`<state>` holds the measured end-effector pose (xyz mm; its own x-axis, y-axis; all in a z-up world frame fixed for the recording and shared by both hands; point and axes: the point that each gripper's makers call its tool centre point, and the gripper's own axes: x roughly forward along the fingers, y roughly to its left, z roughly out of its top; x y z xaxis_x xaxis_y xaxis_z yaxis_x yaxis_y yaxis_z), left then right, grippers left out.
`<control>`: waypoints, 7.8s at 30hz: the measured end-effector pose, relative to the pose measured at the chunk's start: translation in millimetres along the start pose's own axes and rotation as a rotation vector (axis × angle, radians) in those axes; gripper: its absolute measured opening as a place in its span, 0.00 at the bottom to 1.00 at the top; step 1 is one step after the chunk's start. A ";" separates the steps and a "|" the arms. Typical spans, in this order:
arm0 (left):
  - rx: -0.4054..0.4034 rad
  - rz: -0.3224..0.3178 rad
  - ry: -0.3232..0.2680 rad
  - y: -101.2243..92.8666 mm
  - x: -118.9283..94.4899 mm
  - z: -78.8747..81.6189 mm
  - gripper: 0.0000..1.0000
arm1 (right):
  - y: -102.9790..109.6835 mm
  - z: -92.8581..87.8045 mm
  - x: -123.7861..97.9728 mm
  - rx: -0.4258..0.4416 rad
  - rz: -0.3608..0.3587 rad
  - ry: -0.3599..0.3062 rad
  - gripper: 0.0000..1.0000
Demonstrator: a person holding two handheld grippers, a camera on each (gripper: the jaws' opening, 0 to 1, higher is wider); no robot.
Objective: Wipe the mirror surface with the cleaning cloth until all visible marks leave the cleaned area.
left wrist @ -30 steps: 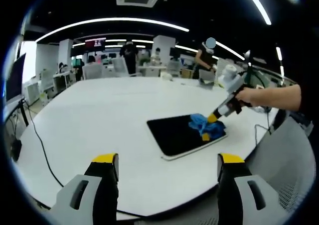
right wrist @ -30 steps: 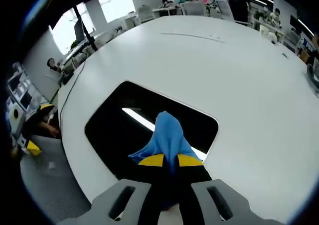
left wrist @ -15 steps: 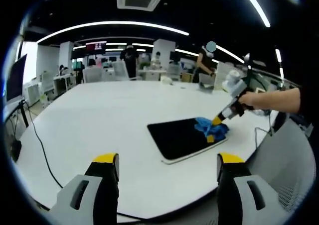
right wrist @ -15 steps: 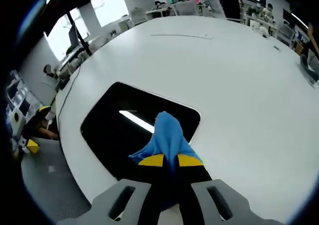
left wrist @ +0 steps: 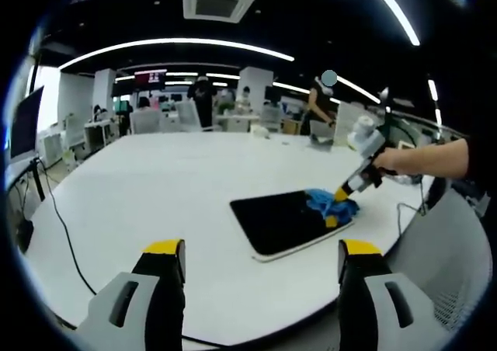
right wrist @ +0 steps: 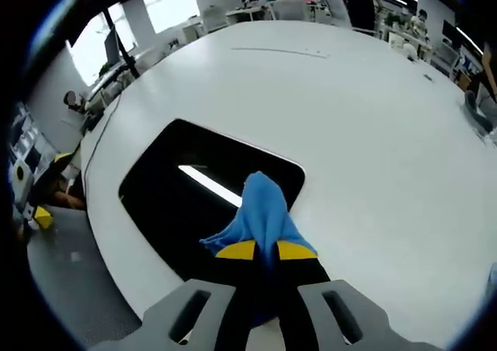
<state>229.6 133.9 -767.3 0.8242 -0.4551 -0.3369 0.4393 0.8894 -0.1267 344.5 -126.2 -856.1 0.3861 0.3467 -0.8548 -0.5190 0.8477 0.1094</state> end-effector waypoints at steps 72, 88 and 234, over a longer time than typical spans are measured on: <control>0.002 0.005 -0.026 0.1 -0.2 4.0 0.77 | 78.6 -20.0 -2.9 -0.006 0.101 -0.024 0.03; 0.001 0.004 -0.029 0.1 -0.2 4.5 0.78 | 113.8 -7.2 8.3 -0.033 0.154 -0.029 0.03; -0.024 -0.019 -0.061 -2.0 0.7 7.8 0.72 | 153.8 117.8 88.4 -0.262 0.155 0.038 0.03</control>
<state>232.0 131.5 -760.0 0.8363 -0.4730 -0.2773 0.4468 0.8811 -0.1551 388.7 82.1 -855.1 0.2607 0.4440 -0.8573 -0.7503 0.6520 0.1095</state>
